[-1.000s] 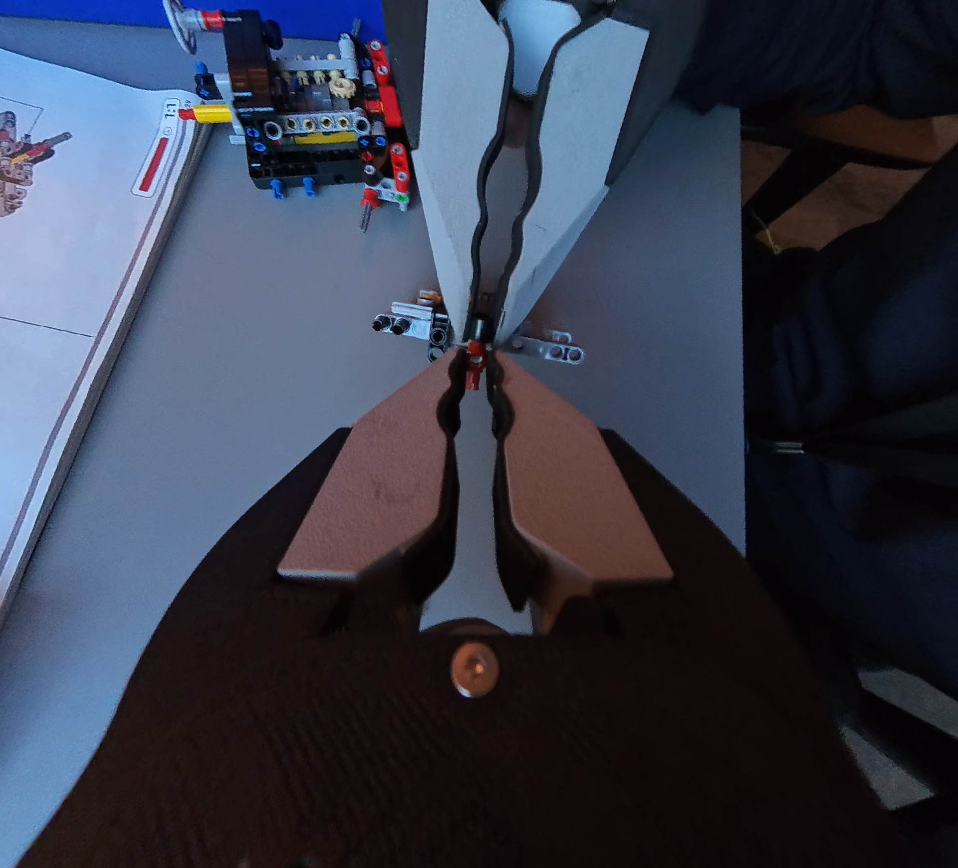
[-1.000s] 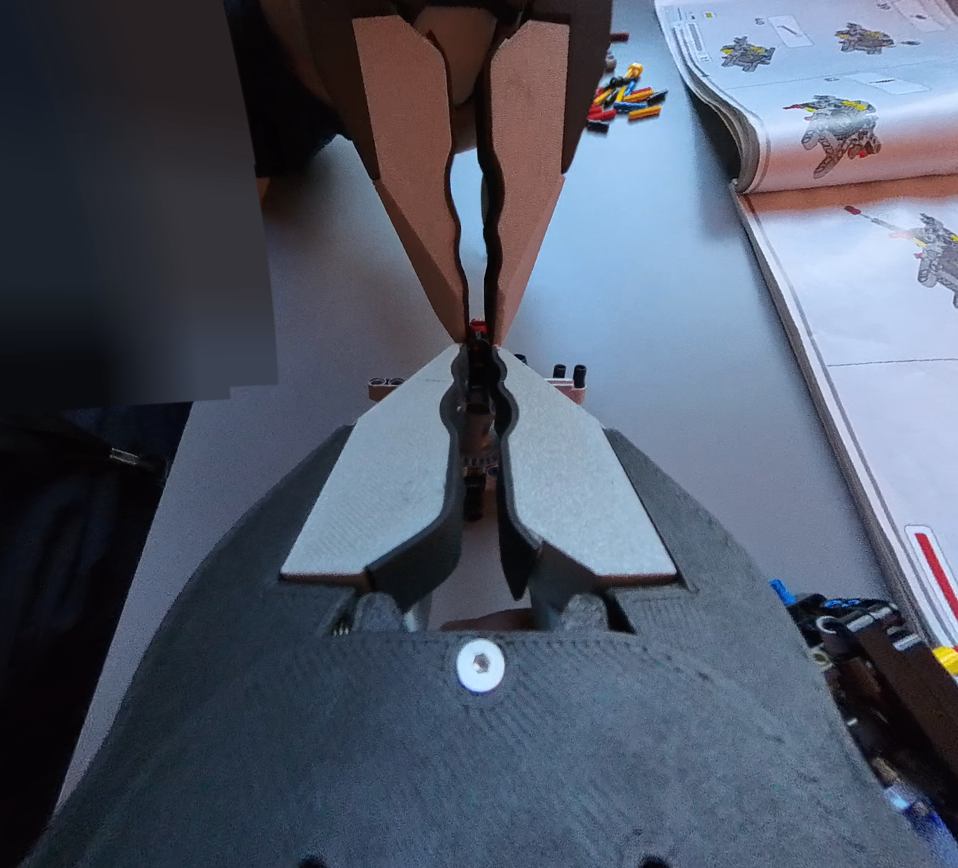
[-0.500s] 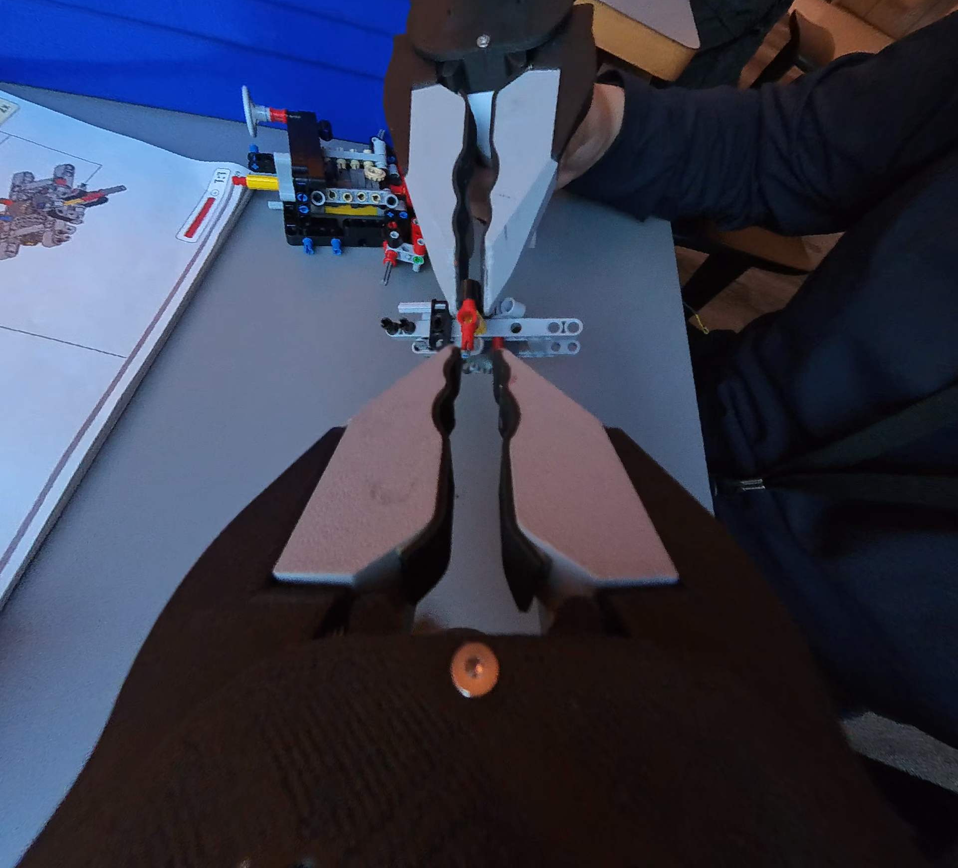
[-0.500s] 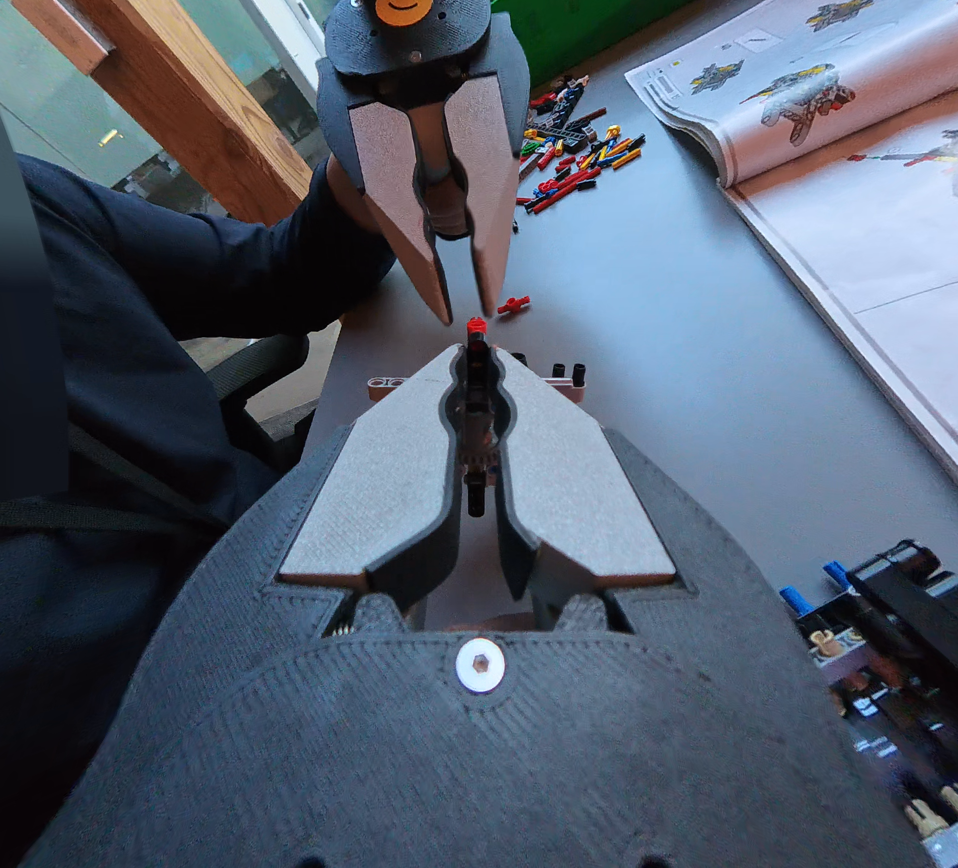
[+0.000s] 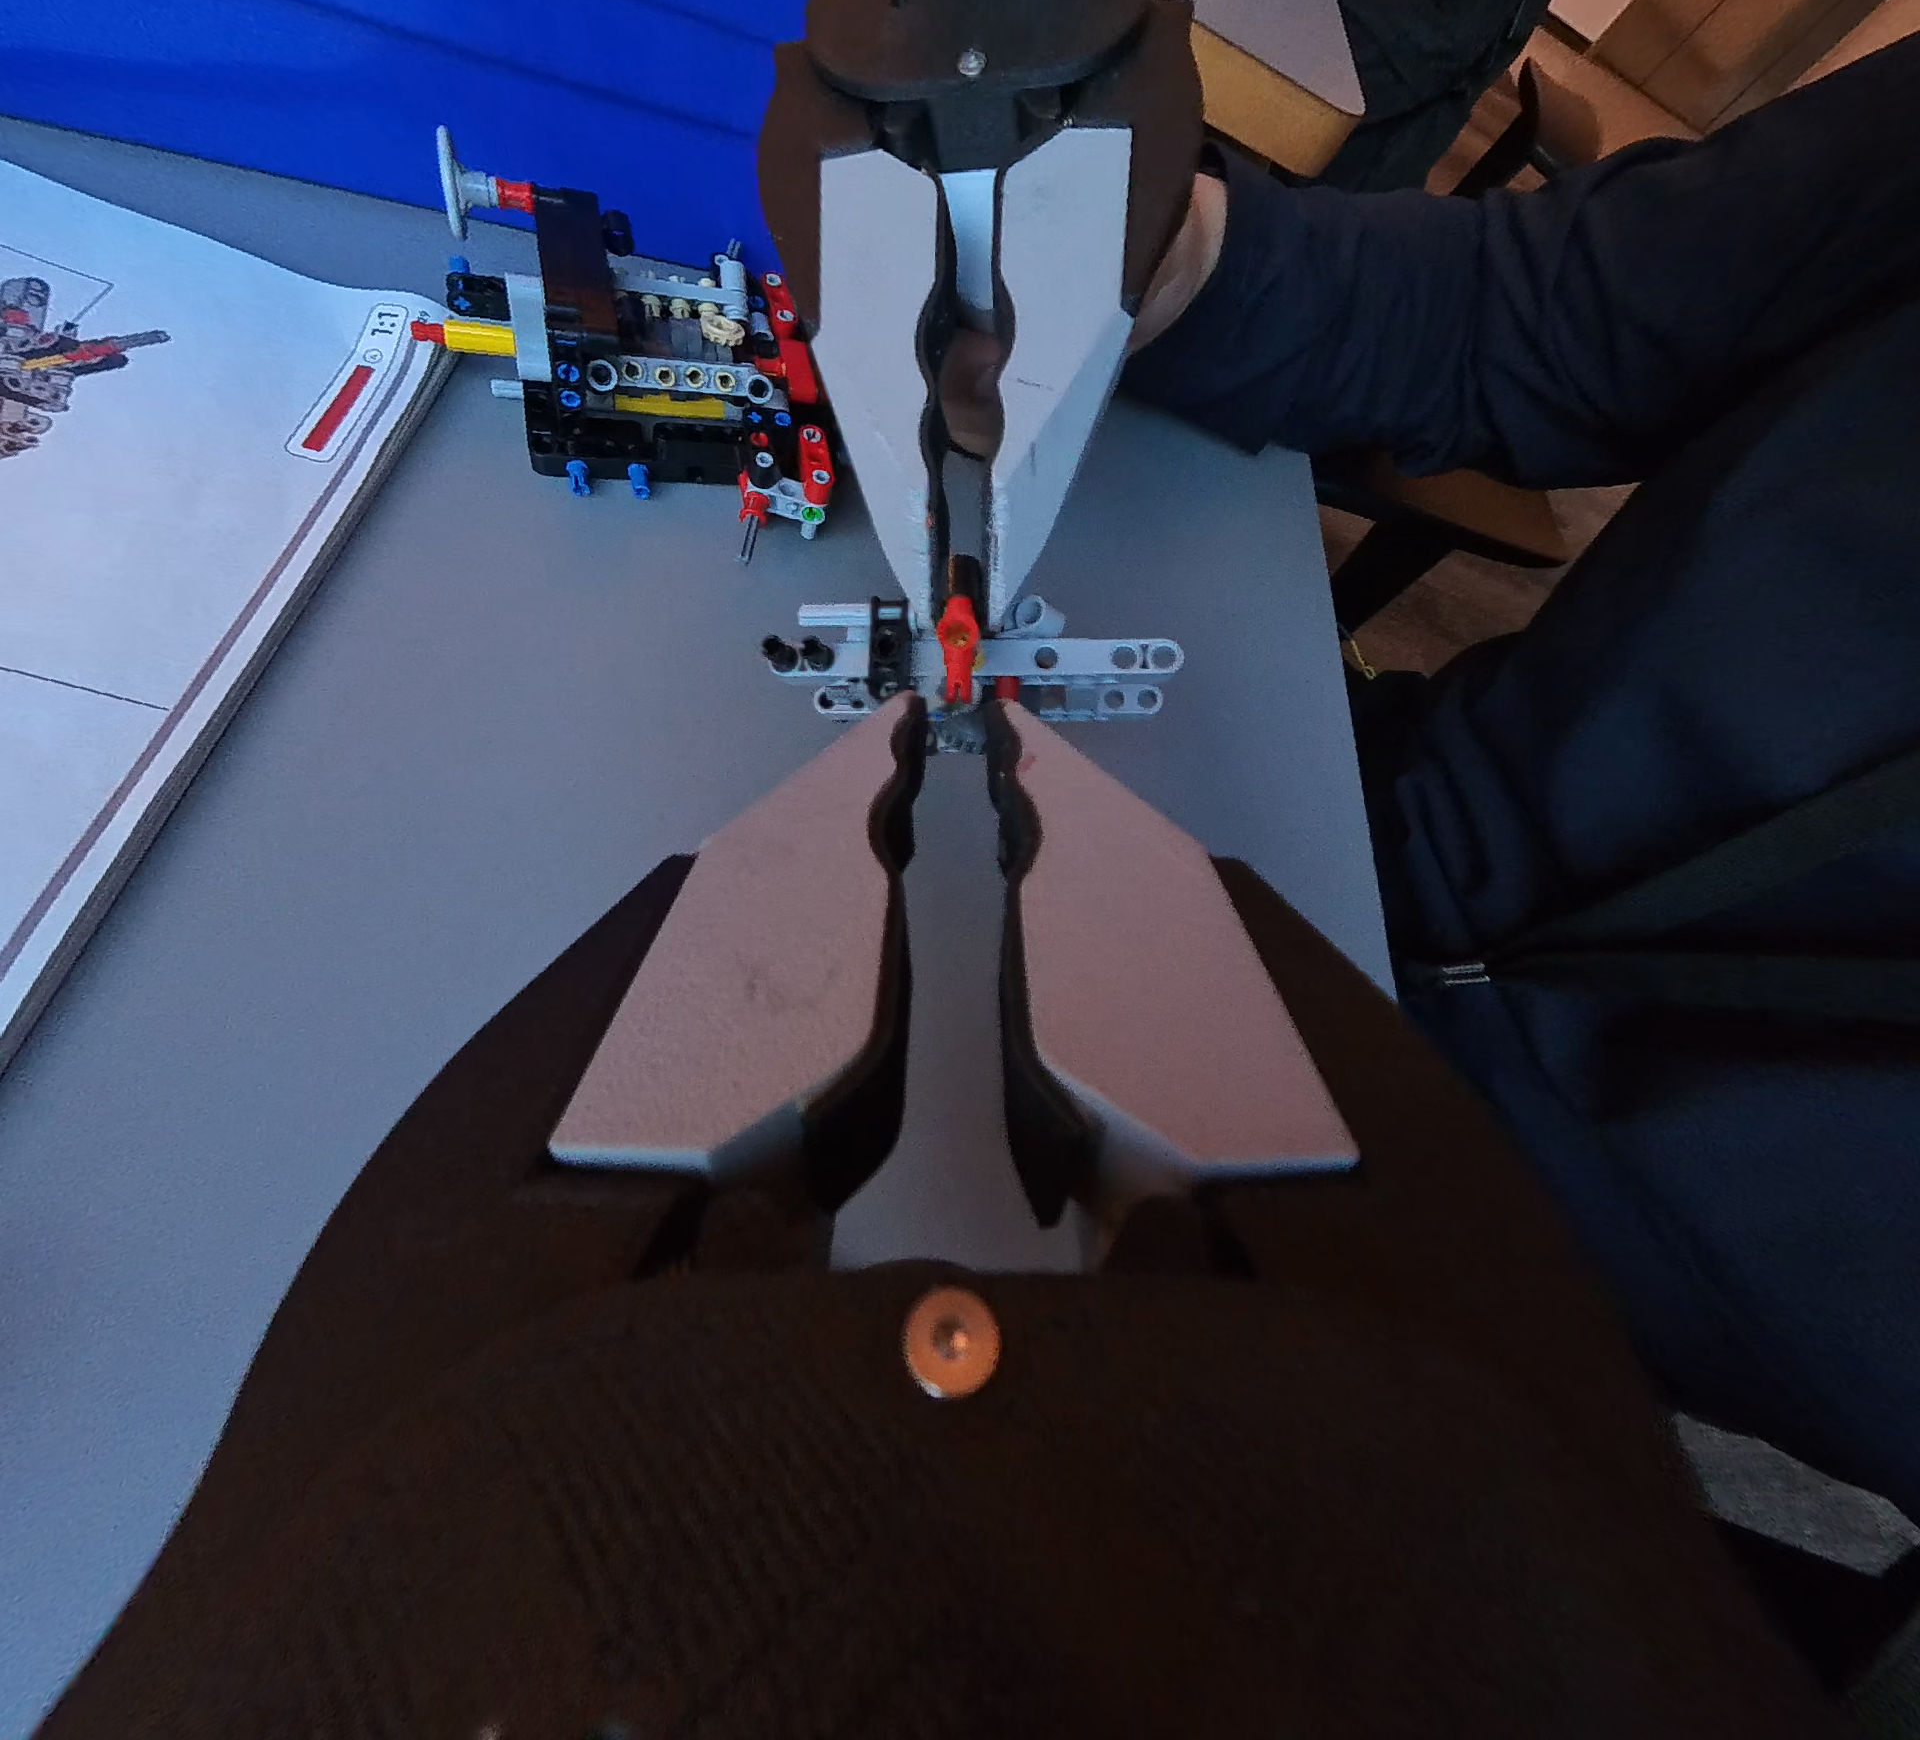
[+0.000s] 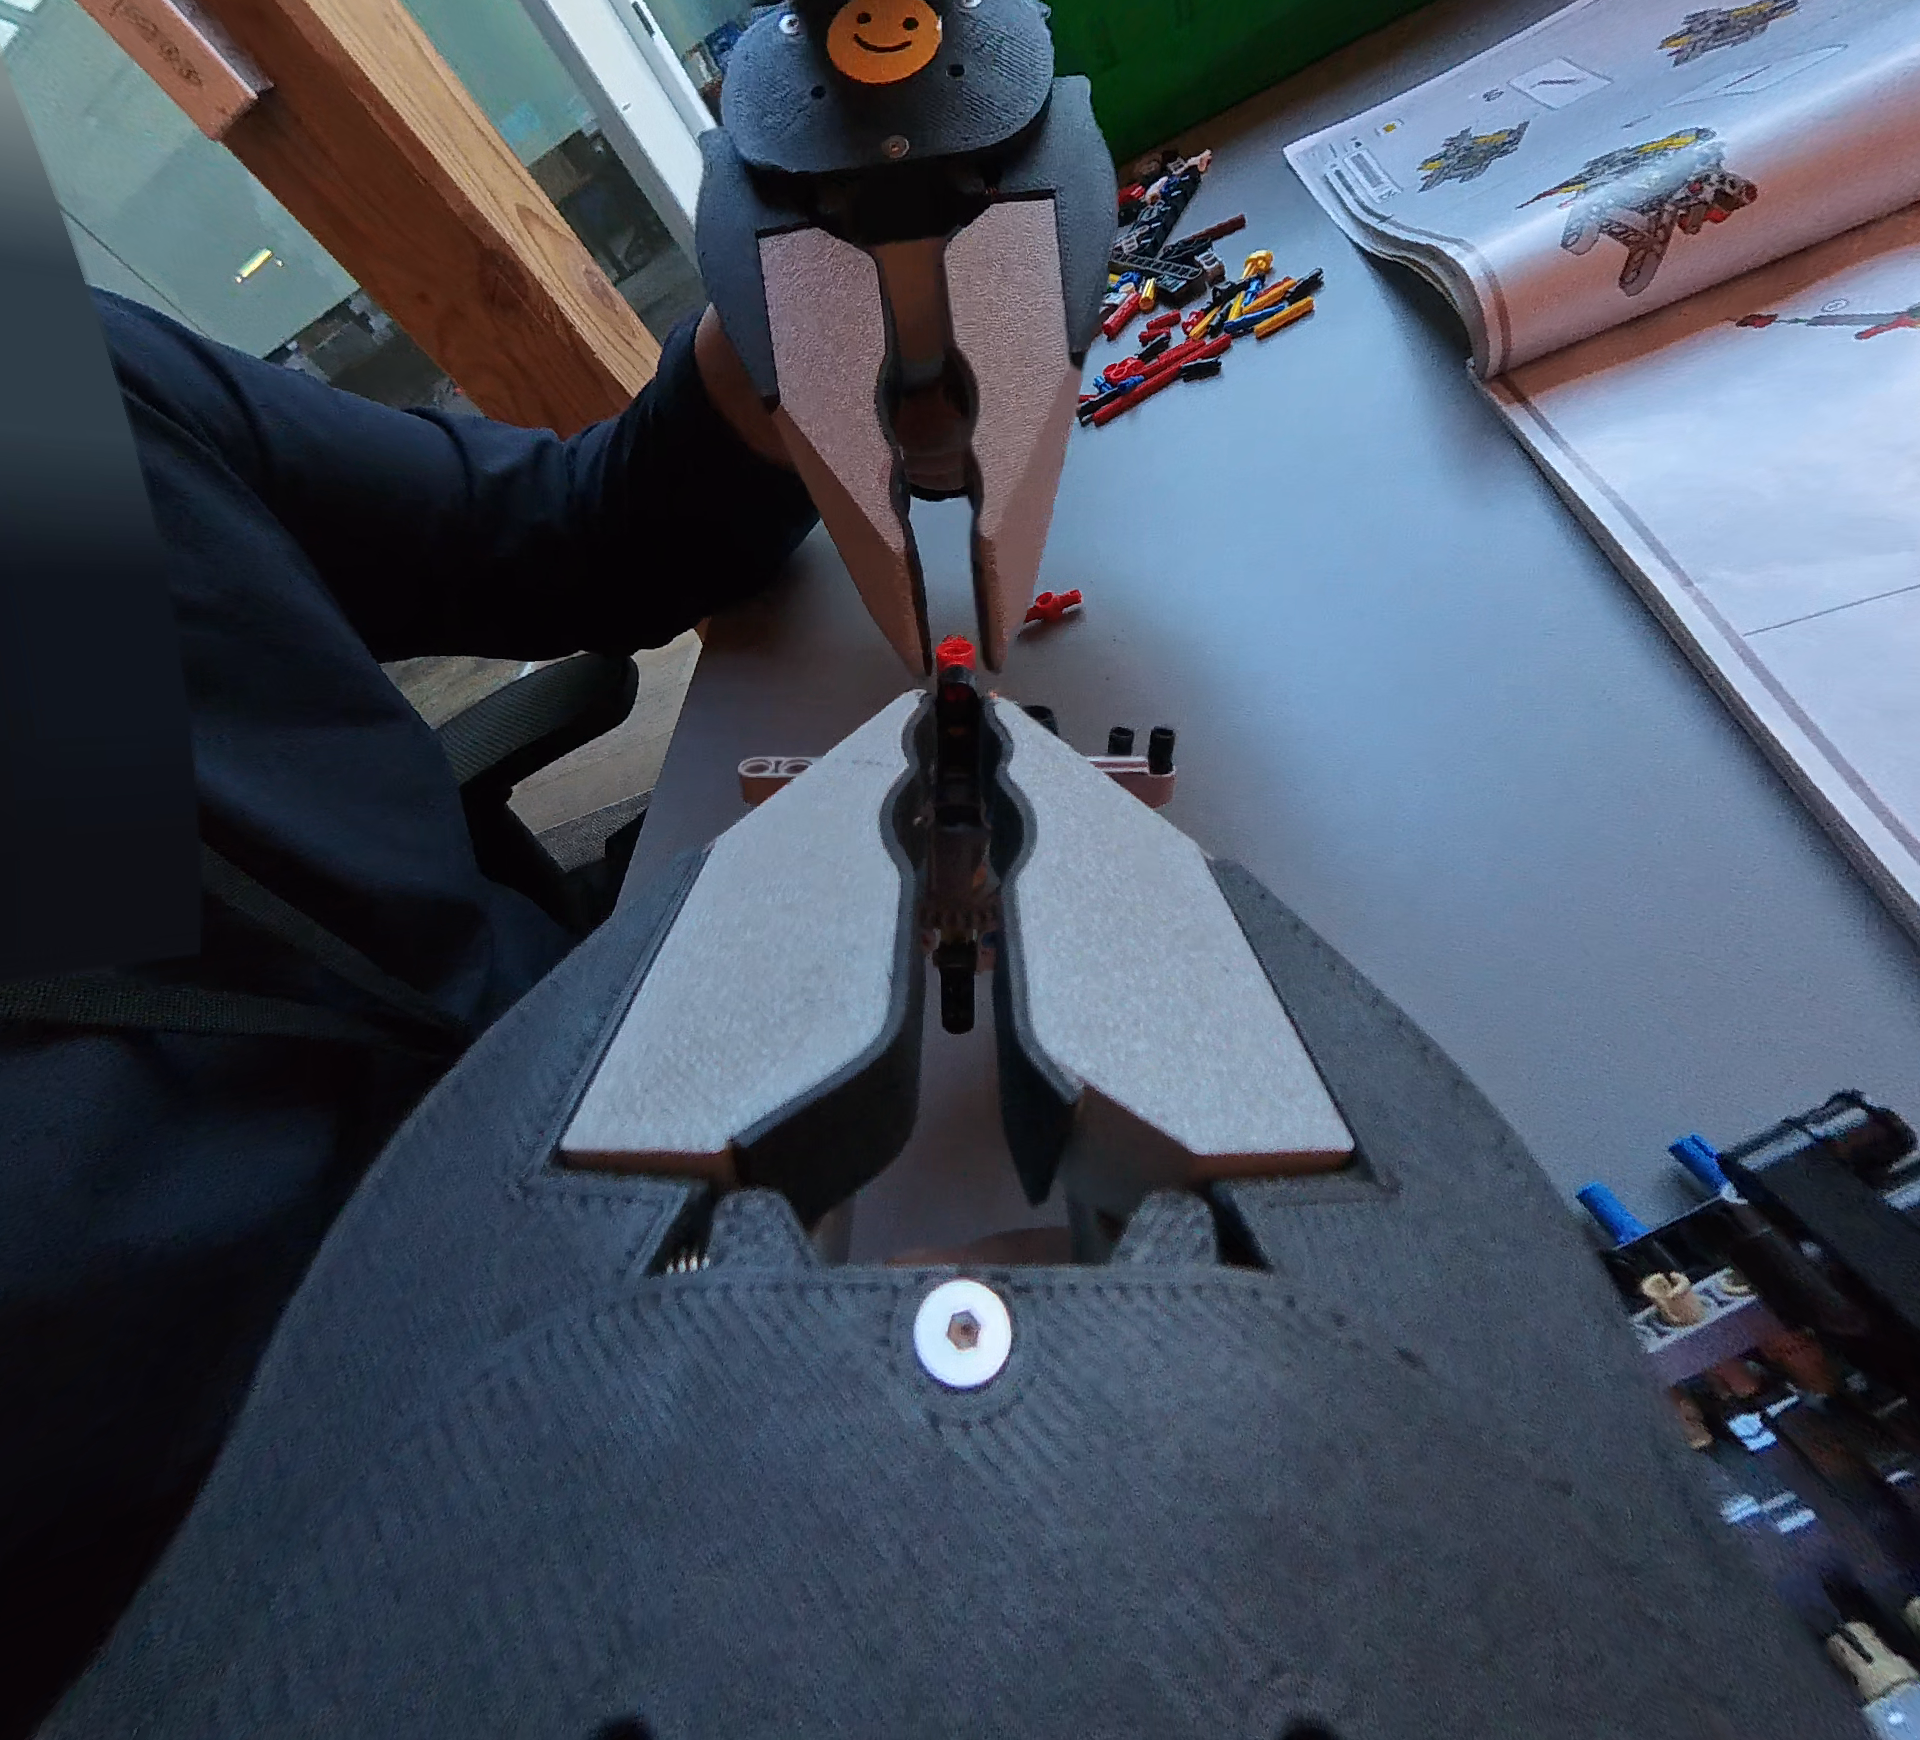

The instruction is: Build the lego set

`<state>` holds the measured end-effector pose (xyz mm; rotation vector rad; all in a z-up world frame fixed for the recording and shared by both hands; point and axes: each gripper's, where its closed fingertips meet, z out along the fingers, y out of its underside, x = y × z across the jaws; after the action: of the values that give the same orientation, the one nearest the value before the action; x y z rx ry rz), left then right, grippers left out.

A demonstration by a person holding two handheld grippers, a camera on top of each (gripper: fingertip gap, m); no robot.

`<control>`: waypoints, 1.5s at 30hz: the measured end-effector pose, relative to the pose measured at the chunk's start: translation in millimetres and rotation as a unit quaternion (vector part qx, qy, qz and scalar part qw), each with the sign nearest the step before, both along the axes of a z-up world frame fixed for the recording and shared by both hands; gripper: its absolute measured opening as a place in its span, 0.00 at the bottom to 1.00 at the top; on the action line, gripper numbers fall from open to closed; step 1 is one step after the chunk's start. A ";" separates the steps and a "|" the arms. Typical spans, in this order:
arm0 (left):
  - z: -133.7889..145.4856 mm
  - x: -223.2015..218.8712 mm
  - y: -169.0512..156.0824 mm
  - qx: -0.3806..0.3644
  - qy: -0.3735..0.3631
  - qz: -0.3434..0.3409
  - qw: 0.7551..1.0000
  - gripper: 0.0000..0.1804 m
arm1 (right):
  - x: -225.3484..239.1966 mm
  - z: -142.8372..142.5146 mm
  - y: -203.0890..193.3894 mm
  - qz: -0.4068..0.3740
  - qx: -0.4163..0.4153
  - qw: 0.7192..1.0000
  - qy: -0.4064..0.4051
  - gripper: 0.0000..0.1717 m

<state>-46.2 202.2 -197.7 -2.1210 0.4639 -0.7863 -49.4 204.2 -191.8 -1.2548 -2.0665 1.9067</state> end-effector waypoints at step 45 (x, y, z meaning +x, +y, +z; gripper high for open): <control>-5.5 6.7 -4.8 -0.003 0.058 0.002 0.998 0.01 | 2.7 -19.0 -16.6 0.021 0.096 0.995 0.002 0.02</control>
<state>-39.6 197.4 -203.2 -2.1808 0.5185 -0.6662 -46.8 187.6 -210.8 -1.1730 -2.2279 1.6745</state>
